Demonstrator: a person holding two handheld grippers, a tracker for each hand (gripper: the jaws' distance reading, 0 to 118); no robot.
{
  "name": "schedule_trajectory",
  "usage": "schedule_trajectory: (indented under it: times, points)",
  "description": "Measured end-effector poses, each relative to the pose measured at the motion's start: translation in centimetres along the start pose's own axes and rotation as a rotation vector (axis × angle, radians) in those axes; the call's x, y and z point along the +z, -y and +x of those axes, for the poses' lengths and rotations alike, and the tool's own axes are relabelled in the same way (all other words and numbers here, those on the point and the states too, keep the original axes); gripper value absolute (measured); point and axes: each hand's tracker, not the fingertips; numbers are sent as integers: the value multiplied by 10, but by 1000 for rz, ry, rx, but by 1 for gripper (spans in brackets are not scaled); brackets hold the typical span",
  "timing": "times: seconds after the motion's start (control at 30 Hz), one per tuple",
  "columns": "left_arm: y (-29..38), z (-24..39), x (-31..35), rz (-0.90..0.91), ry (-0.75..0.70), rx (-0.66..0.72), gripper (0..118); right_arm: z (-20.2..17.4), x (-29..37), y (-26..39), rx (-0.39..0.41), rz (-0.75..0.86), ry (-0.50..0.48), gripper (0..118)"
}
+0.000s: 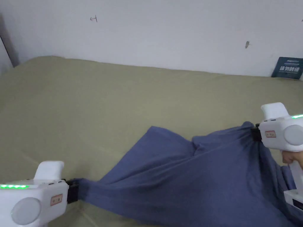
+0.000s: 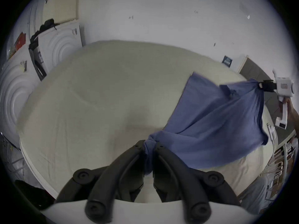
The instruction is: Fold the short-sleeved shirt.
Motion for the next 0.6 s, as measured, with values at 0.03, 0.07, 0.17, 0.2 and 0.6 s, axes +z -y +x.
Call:
schedule_trajectory:
  times: [0.03,0.07,0.17,0.2,0.6]
  points:
    - [-9,4,10,25,5,-3,10,2,18,-3,5,27,10,0]
    - [-20,9,23,50,9,-21,10,7,41,-7,9,53,22,0]
    - [-52,28,57,131,17,-81,10,23,99,-17,-2,141,45,0]
    - [-64,34,68,156,20,-94,10,31,119,-20,-15,172,45,0]
    - [-216,110,150,331,-94,-204,10,100,269,-55,-182,404,208,0]
